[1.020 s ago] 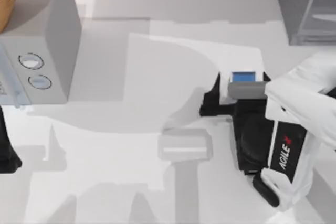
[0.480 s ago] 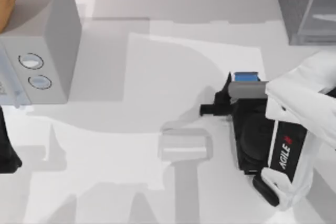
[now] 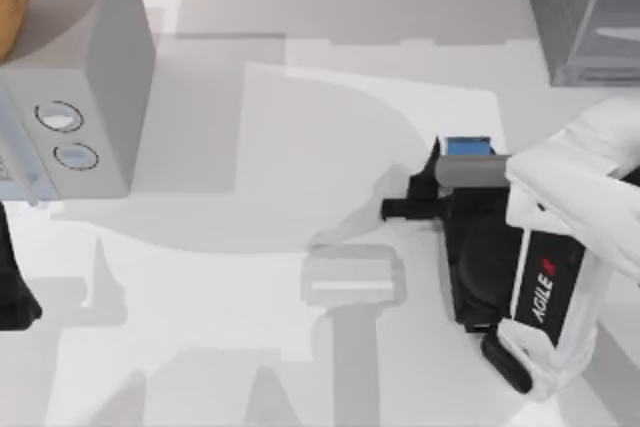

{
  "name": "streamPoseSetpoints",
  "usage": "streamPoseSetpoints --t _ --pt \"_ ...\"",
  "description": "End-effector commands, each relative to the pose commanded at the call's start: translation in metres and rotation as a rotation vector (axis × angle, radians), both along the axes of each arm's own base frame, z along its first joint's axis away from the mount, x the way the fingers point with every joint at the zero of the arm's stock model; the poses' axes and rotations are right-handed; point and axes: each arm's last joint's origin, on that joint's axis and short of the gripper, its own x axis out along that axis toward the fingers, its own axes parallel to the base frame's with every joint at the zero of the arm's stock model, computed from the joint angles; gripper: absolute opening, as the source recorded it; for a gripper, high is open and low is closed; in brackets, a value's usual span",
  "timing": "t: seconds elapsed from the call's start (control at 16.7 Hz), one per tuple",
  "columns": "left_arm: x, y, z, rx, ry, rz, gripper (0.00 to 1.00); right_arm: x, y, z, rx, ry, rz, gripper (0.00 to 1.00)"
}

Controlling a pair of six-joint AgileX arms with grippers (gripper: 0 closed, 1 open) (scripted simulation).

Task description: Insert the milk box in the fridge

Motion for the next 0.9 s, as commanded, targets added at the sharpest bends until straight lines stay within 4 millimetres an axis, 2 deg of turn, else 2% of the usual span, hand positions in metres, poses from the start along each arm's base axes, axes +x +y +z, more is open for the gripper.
streamPoseSetpoints --t 0.24,0.36,0.9 --pt "0.000 0.000 0.000 0.000 0.000 0.000 1.00 0.000 0.001 0.000 0.001 0.001 0.003 0.00" --pt "0.000 0.000 0.000 0.000 0.000 0.000 1.00 0.002 0.001 0.007 0.003 0.000 0.001 0.00" --pt "0.000 0.000 0.000 0.000 0.000 0.000 1.00 0.010 0.006 0.072 0.008 -0.008 0.001 0.00"
